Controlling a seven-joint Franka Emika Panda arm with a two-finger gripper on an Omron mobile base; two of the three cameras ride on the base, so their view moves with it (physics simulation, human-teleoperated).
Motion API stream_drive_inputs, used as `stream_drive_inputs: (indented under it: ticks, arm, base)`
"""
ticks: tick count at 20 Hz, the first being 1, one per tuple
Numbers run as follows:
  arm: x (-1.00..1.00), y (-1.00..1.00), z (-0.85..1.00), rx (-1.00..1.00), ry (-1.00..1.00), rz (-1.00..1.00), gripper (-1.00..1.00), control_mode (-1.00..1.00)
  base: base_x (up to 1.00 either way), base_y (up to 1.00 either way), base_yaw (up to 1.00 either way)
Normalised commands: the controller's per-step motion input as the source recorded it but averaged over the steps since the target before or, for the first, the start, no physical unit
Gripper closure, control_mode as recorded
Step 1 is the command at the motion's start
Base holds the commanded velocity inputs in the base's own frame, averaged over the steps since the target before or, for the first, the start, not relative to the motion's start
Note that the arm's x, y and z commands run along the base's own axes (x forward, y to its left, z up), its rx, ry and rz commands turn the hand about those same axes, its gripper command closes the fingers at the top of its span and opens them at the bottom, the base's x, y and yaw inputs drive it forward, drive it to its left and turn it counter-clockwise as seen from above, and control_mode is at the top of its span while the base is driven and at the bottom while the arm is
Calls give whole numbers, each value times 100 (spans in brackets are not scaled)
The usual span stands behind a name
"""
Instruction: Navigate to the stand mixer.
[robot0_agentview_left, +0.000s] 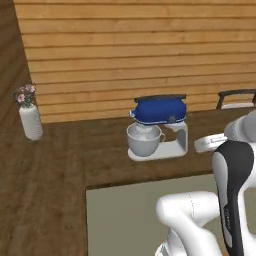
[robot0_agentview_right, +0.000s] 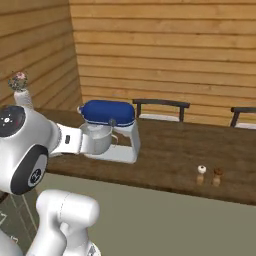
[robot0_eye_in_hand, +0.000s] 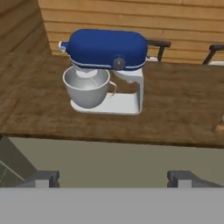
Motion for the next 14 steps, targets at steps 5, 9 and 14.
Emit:
stream_drive_inputs:
  ticks: [5, 9, 14]
  arm:
    - [0, 0, 0, 0, 0, 0, -100, 100]
    - [0, 0, 0, 0, 0, 0, -100, 100]
    - [0, 0, 0, 0, 0, 0, -100, 100]
  base:
    - [100, -6, 41]
    - [91, -68, 10]
    - [98, -66, -29]
